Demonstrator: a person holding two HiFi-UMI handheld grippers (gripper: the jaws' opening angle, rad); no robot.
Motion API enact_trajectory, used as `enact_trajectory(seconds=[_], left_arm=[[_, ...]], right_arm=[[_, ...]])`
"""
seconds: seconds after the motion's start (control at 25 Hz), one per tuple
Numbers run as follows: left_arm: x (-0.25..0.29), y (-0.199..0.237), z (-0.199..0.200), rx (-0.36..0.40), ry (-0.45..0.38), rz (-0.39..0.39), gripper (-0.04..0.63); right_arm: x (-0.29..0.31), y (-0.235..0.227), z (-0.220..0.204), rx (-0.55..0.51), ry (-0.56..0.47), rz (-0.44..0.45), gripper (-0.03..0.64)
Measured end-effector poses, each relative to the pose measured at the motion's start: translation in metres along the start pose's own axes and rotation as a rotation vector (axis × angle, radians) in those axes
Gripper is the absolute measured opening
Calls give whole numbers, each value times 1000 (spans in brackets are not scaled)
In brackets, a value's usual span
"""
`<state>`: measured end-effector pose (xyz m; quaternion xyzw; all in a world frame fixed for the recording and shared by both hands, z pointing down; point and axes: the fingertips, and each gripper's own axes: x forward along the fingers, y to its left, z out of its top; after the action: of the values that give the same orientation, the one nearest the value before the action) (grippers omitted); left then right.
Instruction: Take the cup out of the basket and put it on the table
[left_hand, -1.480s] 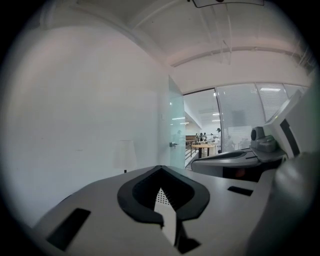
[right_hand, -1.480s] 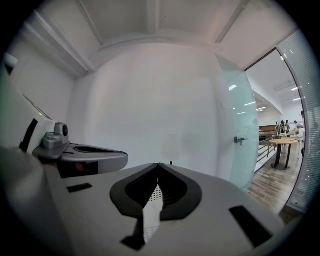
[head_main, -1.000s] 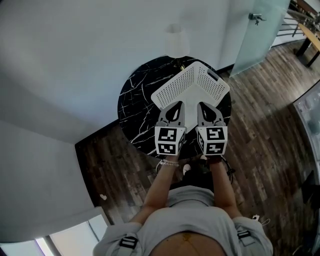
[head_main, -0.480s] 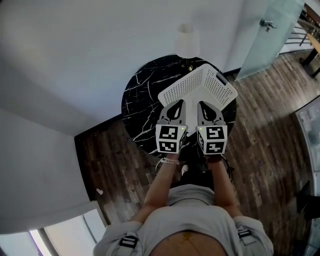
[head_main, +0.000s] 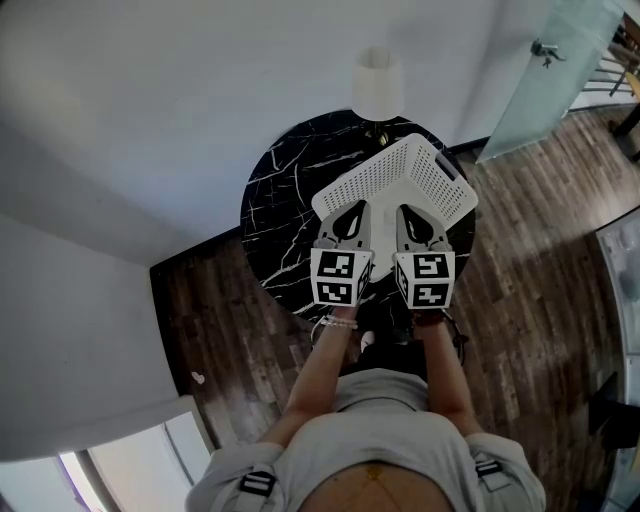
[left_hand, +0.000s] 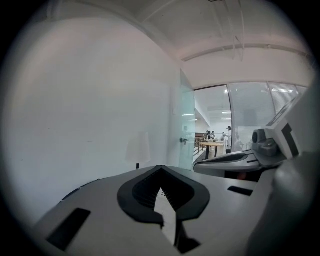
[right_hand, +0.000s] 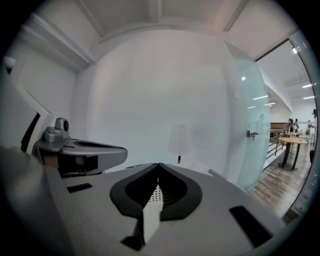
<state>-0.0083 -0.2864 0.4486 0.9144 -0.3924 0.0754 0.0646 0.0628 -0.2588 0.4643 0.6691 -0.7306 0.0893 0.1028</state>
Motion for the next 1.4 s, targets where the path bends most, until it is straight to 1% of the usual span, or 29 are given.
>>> enact_trajectory(seconds=[0.2,0.32,0.6,0.88,1.16,1.4], left_arm=[[23,0,-4,-6,22,14,5],[35,0,-8,-25,45,20,5],[58,5,-13,-33,74,48,5],[74,12,-16,-33,98,81,5],[84,20,-29,-39,139,107,5],[91,27,-41,-53,165,128,5]], right_arm=[[18,-17,-7,8,35,22,8],[28,-25,-9,11,49,43,8],[52,-39,-13,-1,82,98,8],[77,-42,-15,-17,107,162,8],[97,-49,-21,-20,135,200,8],[110,-48,-29,-55,163,228,8]])
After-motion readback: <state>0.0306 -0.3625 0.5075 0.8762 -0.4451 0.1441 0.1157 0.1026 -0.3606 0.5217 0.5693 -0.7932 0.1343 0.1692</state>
